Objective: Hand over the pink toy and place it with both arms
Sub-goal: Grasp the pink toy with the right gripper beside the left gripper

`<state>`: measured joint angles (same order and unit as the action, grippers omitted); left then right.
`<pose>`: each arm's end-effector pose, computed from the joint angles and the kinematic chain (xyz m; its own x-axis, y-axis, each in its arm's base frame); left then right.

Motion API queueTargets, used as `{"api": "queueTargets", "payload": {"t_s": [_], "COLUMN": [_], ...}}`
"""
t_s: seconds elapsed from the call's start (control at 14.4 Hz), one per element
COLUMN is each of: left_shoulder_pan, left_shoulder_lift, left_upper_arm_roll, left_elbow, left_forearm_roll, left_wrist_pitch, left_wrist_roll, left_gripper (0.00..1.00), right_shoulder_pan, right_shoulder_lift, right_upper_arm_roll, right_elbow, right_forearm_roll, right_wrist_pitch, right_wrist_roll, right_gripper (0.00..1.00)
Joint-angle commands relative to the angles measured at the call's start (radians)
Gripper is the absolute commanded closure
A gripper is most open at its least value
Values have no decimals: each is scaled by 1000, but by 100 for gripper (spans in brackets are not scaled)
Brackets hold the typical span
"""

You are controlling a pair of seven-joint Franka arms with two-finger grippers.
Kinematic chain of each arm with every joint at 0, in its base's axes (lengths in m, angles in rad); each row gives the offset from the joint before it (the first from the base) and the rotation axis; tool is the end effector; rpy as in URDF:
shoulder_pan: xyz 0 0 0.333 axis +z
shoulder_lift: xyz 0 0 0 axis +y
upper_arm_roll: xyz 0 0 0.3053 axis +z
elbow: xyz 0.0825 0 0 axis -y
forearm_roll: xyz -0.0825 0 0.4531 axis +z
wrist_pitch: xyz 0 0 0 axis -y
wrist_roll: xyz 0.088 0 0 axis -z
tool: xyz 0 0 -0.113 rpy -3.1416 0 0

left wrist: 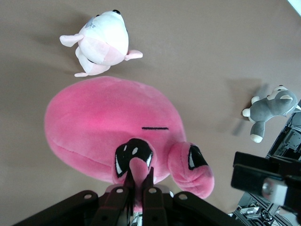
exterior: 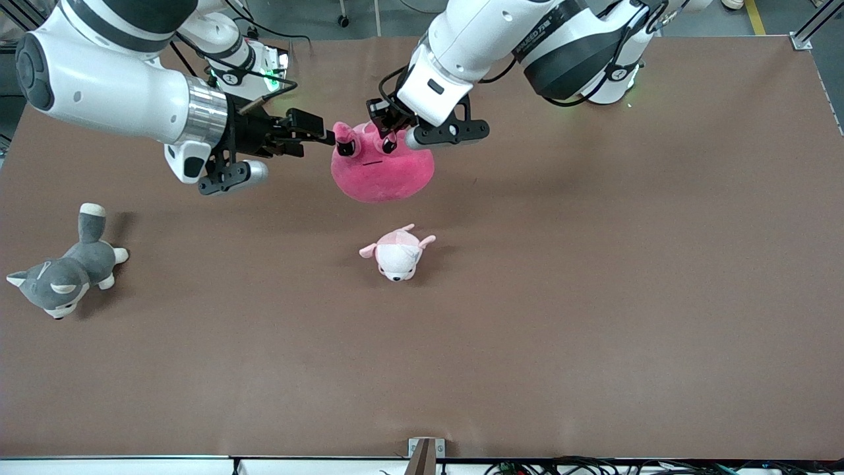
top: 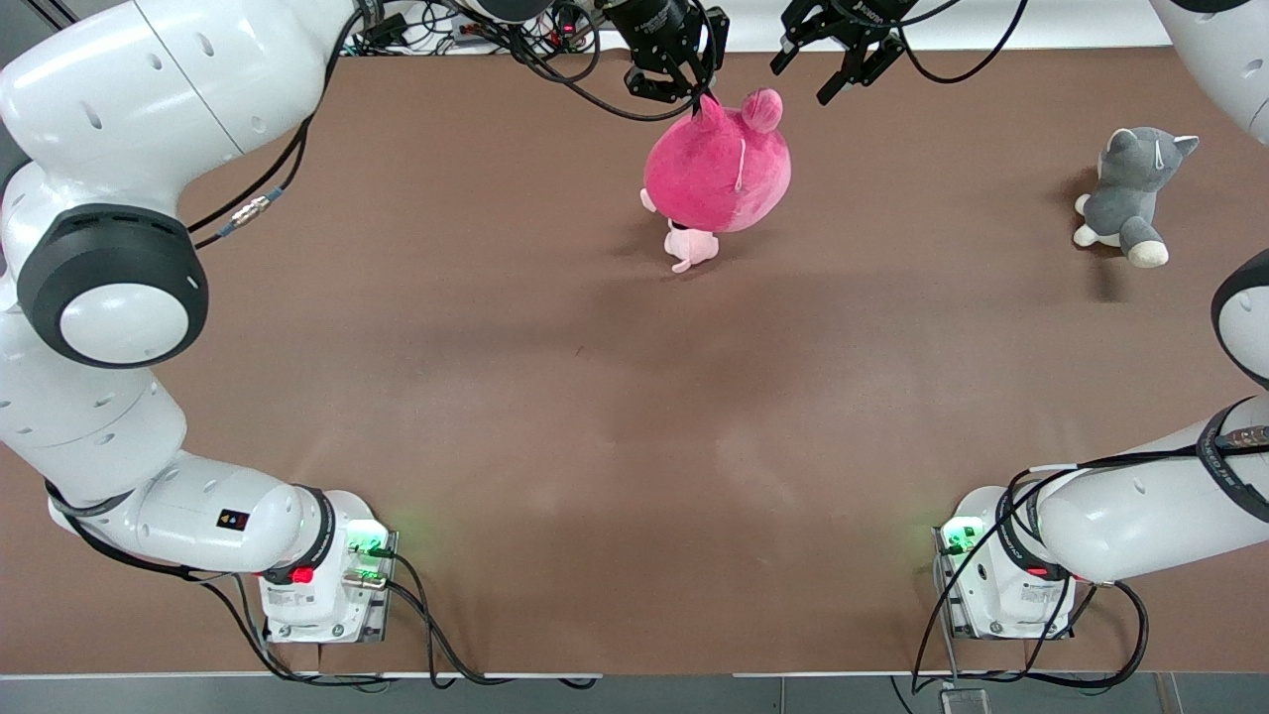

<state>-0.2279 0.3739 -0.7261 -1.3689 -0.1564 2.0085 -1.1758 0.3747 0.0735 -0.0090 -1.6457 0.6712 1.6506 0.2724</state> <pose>0.4907 -0.5631 0.5678 0.9320 0.2729 -0.2387 0.3544 -0.8244 0.4413 0.5820 0.2934 0.5499 0.9644 0.0924 -0.2478 -0.0676 -0.8196 -0.5689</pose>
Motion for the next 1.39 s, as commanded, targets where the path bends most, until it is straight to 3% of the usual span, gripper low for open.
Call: {"api": "queueTargets", "payload": {"t_s": [0.0, 1.32], "left_shoulder_pan": [-11, -44], "left_shoulder_lift": [20, 36], "left_upper_arm_roll": [-1, 7], "left_elbow": [31, 31], "left_forearm_roll": [-6, -3], "left_wrist_pitch": [18, 39], "left_wrist_roll": [-15, -33], "left_gripper": [100, 100], "right_shoulder_pan": [33, 53], "right_shoulder_lift": [0, 35], "right_upper_arm_roll": [-9, -9], "right_elbow": [0, -11], "right_forearm_roll": [21, -25], "right_wrist_pitch": [6, -52], "right_wrist_roll": [45, 79], "right_gripper": [19, 27]}}
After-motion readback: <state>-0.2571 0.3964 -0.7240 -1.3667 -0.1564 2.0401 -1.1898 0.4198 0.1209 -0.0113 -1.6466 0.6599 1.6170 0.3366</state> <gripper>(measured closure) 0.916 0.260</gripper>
